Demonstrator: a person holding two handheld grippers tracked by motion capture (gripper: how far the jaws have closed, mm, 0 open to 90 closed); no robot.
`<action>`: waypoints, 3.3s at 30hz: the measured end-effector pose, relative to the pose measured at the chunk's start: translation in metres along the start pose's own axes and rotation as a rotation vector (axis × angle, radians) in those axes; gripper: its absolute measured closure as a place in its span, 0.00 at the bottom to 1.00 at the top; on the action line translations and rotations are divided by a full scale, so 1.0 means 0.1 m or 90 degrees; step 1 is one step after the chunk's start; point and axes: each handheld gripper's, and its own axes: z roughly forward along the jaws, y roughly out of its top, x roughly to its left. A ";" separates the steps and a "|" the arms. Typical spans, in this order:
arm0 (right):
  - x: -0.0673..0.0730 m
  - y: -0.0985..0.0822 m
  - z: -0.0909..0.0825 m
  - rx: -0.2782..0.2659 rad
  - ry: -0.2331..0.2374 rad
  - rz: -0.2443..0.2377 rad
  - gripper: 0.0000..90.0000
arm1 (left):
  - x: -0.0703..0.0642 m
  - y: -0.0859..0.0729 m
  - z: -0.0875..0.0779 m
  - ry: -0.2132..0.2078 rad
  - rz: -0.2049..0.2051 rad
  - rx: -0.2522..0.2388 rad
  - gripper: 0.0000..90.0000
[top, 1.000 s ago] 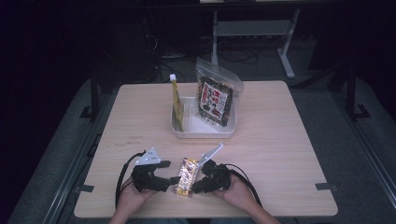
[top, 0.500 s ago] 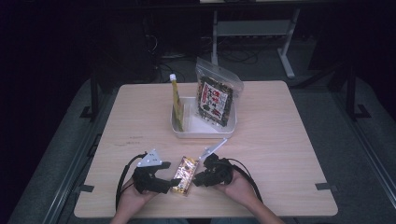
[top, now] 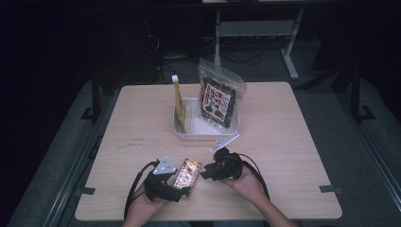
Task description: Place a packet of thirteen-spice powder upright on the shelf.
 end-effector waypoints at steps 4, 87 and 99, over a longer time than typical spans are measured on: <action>0.01 0.03 -0.02 -0.004 -0.008 -0.001 0.68 | -0.07 0.01 0.06 0.015 0.006 0.015 0.15; -0.07 0.67 -0.15 -0.044 0.080 0.211 0.76 | 0.05 0.07 -0.14 0.066 0.016 -0.077 0.30; -0.04 0.82 -0.37 -0.037 -0.039 0.188 0.76 | 0.14 0.05 -0.19 0.084 -0.003 -0.080 0.25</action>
